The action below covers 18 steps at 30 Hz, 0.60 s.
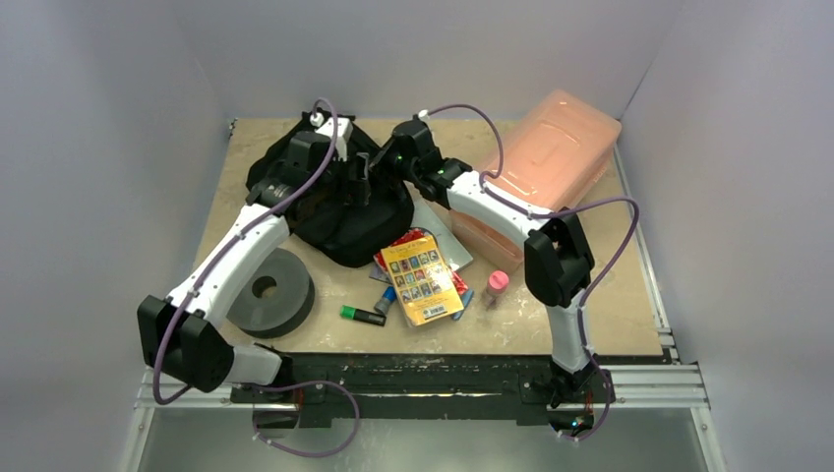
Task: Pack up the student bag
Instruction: Unzip the student bag at the center of the board.
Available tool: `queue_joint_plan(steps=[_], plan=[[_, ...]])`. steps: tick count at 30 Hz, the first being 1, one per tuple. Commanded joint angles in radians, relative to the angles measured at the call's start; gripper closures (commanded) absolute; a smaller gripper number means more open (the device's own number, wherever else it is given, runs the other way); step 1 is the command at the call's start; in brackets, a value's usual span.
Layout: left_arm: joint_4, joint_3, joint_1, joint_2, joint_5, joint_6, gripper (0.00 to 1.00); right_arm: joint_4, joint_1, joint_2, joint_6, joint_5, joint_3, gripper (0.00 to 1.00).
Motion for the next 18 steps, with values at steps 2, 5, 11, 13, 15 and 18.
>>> queue_joint_plan(steps=[2,5,11,13,15,18], plan=[[0.02,-0.024,-0.027,-0.074,-0.034,0.145,0.11,0.064,0.014,-0.021,0.163,-0.028,0.064,1.0],[0.132,-0.126,-0.051,-0.106,-0.048,0.215,0.11,0.053,0.014,-0.034,0.207,-0.017,0.051,1.0],[0.123,-0.138,-0.097,-0.058,-0.188,0.253,0.17,0.029,0.019,-0.056,0.255,0.004,0.054,1.0],[0.094,-0.107,-0.099,-0.024,-0.241,0.243,0.29,0.011,0.023,-0.051,0.252,0.003,0.064,1.0],[0.094,-0.095,-0.103,-0.001,-0.308,0.23,0.47,0.014,0.026,-0.056,0.243,0.016,0.058,1.0],[0.066,-0.055,-0.1,0.024,-0.429,0.214,0.84,-0.003,0.027,-0.063,0.213,0.017,0.057,0.99]])
